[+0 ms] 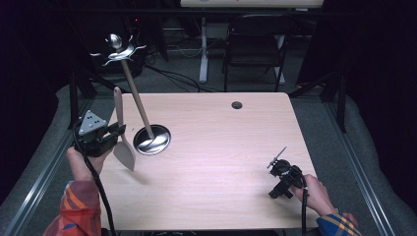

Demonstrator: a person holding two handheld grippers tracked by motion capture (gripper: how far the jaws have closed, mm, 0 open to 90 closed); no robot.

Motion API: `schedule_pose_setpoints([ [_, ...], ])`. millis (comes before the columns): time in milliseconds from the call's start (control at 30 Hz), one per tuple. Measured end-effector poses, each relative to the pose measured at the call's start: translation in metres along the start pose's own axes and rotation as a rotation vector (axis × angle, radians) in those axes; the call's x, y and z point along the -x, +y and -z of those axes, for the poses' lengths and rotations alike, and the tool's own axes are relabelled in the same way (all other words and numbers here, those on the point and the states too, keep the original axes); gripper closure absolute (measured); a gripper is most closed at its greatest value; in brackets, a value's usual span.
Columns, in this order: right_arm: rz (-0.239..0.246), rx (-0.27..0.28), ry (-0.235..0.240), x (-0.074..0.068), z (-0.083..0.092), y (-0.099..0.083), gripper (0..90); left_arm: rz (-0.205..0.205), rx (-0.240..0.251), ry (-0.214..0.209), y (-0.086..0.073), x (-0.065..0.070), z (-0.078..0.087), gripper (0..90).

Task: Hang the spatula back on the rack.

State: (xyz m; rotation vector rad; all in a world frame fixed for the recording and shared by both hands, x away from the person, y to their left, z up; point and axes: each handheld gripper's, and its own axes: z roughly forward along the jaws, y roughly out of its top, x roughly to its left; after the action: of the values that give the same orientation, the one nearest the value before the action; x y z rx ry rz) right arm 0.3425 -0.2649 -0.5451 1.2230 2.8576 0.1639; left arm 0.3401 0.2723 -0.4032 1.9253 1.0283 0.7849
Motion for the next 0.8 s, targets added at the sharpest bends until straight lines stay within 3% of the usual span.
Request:
schedule_pose_setpoints([
  [33, -0.042, 0.052, 0.01, -0.002, -0.003, -0.002, 16.1, 0.001, 0.002, 0.0, 0.001, 0.0, 0.001, 78.0],
  [67, 0.022, -0.026, -0.004, 0.002, 0.003, 0.001, 16.1, 0.001, 0.003, 0.001, 0.002, -0.001, 0.001, 78.0],
  [100, 0.022, -0.026, -0.004, 0.002, 0.003, 0.001, 16.1, 0.001, 0.003, 0.001, 0.002, -0.001, 0.001, 78.0],
  [133, -0.023, 0.032, 0.0, -0.001, 0.0, -0.002, 16.1, -0.001, 0.005, 0.003, 0.004, -0.001, 0.002, 78.0],
  [200, -0.023, 0.036, 0.004, -0.001, 0.0, -0.003, 15.9, -0.004, 0.007, 0.008, 0.006, -0.001, 0.003, 78.0],
  [400, -0.033, 0.037, -0.003, -0.001, 0.001, -0.004, 15.9, 0.015, 0.018, 0.019, 0.01, -0.005, 0.005, 78.1],
  [600, -0.018, 0.002, -0.007, 0.0, 0.0, -0.004, 16.2, 0.023, 0.036, 0.025, 0.017, -0.008, 0.009, 78.0],
  [700, -0.022, 0.007, -0.014, 0.0, 0.001, -0.004, 16.0, 0.027, 0.043, 0.032, 0.019, -0.009, 0.01, 78.1],
  [733, -0.042, 0.036, 0.002, -0.002, -0.002, -0.006, 15.9, 0.033, 0.05, 0.038, 0.021, -0.011, 0.01, 78.0],
  [800, -0.028, 0.011, -0.011, -0.001, -0.001, -0.006, 16.4, 0.042, 0.053, 0.046, 0.024, -0.014, 0.011, 78.1],
])
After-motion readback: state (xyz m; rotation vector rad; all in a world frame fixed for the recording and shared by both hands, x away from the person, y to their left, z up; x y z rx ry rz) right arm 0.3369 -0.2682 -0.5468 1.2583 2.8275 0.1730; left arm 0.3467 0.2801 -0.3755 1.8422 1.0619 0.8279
